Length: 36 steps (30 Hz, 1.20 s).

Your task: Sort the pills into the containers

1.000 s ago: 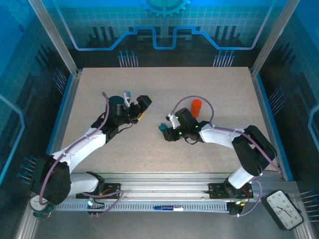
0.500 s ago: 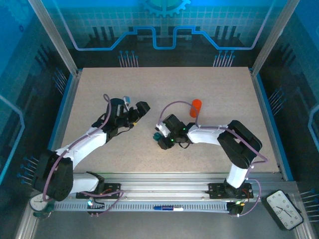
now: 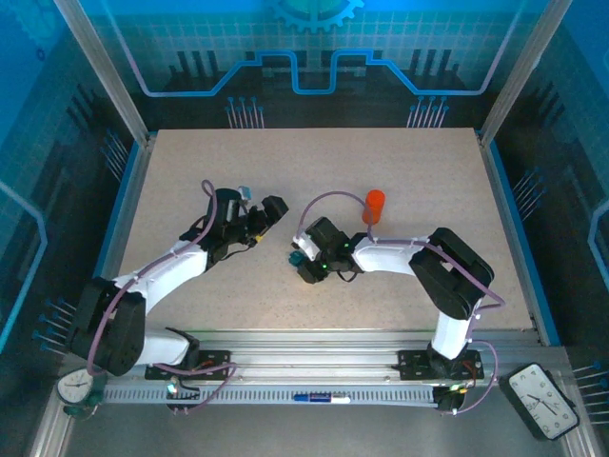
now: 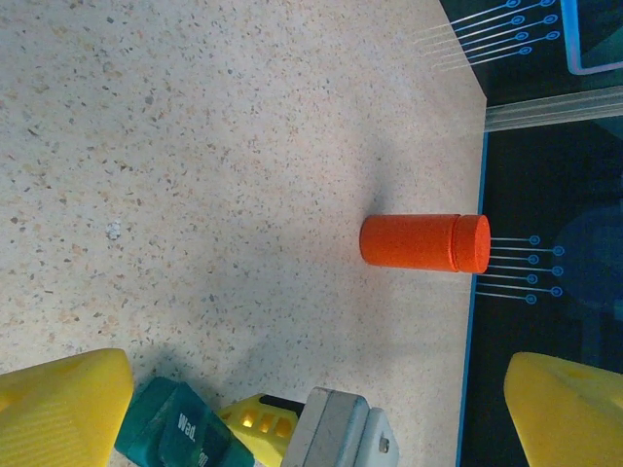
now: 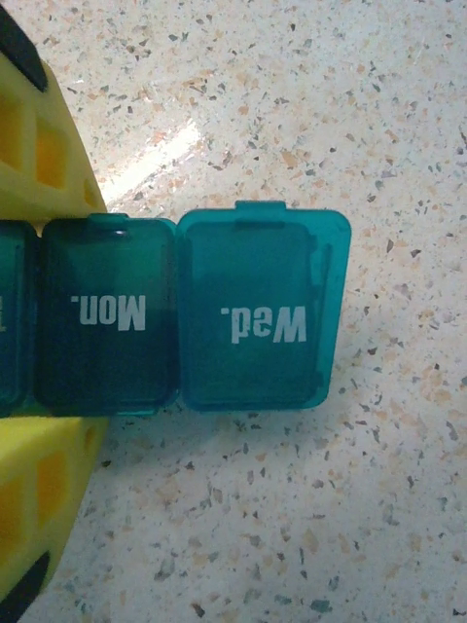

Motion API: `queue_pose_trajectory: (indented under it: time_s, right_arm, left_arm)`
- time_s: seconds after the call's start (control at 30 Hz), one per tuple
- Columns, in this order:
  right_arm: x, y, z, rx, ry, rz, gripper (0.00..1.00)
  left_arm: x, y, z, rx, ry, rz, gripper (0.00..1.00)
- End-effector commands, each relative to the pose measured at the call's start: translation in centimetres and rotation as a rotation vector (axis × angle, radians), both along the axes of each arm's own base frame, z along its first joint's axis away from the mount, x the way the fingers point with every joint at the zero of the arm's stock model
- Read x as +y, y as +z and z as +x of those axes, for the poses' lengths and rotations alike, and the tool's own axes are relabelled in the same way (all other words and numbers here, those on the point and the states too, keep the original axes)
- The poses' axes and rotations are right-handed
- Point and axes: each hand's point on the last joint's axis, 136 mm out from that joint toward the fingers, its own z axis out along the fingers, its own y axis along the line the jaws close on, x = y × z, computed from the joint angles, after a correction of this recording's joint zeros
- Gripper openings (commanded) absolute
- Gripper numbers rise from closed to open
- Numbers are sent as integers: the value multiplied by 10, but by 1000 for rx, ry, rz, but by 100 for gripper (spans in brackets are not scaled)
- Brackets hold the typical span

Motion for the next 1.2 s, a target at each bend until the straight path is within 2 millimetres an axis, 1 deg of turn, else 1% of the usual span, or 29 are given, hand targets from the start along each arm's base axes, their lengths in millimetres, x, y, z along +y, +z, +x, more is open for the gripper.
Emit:
queue_pose_trajectory:
  time_s: [0.0, 0.13, 0.23, 0.37, 0.43, 0.5, 0.7, 0.8, 0.9, 0.97, 1.07, 1.17]
  right_arm:
    - [-15, -27, -13, 55, -3, -89, 45]
    - [-21, -31, -14, 62, -23, -93, 60]
    - [-26, -32, -15, 62, -39, -101, 67]
    - [-39, -33, -15, 55, -75, -129, 69]
    - [-46, -31, -12, 48, -109, -143, 69]
    - [-63, -37, -16, 58, -143, -180, 69]
    - [-98, -31, -1, 42, -286, -233, 69]
    - [-110, -25, 8, 39, -347, -244, 68]
    - [-113, -19, 11, 42, -367, -235, 68]
    - [-107, -11, 10, 45, -348, -199, 68]
    - [-96, 10, 7, 47, -336, -108, 67]
    - [-89, 28, 10, 47, -355, -36, 68]
  left_arm:
    - [0, -4, -1, -5, -16, 0, 99]
    - [1, -5, -2, -5, -16, 3, 99]
    - [0, -5, -2, -6, -18, 3, 99]
    - [-1, -2, -1, -15, -24, 3, 99]
    - [-1, 0, -1, -20, -31, 3, 99]
    - [-2, 4, -1, -28, -37, 4, 99]
    - [-3, 8, -3, -40, -51, 4, 99]
    - [-3, 9, -4, -41, -54, 2, 99]
    - [-3, 10, -5, -44, -59, 5, 99]
    - [-3, 11, -6, -47, -63, 11, 99]
    - [-2, 9, -8, -46, -75, 32, 99]
    - [-2, 4, -11, -31, -93, 56, 99]
